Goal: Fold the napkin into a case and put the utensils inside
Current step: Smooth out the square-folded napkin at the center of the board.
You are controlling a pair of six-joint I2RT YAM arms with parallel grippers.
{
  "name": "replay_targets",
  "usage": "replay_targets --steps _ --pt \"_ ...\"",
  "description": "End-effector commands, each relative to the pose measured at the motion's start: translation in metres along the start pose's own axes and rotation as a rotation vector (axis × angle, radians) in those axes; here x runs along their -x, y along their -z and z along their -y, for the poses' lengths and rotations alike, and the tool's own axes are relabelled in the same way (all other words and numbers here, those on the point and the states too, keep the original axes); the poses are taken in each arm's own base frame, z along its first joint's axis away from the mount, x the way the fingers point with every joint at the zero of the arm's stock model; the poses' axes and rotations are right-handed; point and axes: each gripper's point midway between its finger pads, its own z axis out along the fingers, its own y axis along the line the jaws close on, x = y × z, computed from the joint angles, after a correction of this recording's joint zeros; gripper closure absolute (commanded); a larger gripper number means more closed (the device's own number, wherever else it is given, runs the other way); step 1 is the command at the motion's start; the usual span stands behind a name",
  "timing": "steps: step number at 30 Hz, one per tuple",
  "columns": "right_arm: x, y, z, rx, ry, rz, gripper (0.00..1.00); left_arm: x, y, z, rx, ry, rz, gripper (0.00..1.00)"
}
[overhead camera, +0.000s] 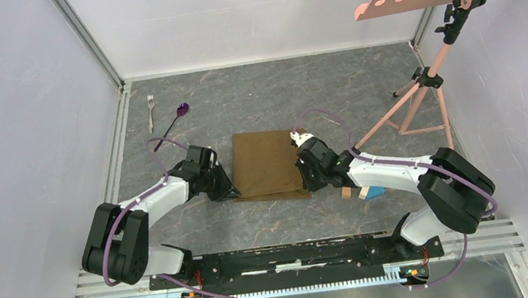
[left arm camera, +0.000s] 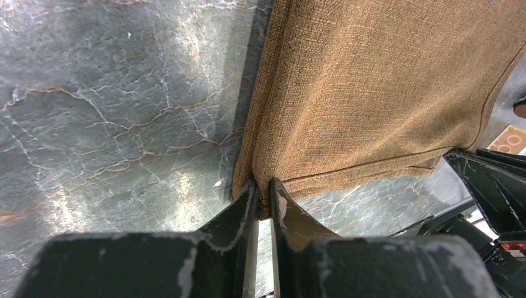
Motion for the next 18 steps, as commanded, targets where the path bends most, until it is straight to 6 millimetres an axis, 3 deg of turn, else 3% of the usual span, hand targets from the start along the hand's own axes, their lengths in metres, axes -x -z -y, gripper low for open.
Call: replay_targets --steps 1,3,14,18 --pt "0.019 0.006 -0.001 -0.031 0.023 0.045 0.95 0.001 0.002 0.003 -0.02 -0.008 0.015 0.83" --pt "0.021 0.007 -0.004 -0.017 0.018 0.046 1.0 0.001 0.003 0.004 -0.023 -0.009 0.015 0.83" --pt "0.02 0.022 -0.011 0.032 -0.036 0.064 1.0 0.003 0.021 0.022 -0.084 -0.013 0.021 0.84" --pt "0.015 0.026 -0.015 0.062 -0.049 0.055 1.0 0.0 0.022 0.02 -0.078 -0.008 0.015 0.84"
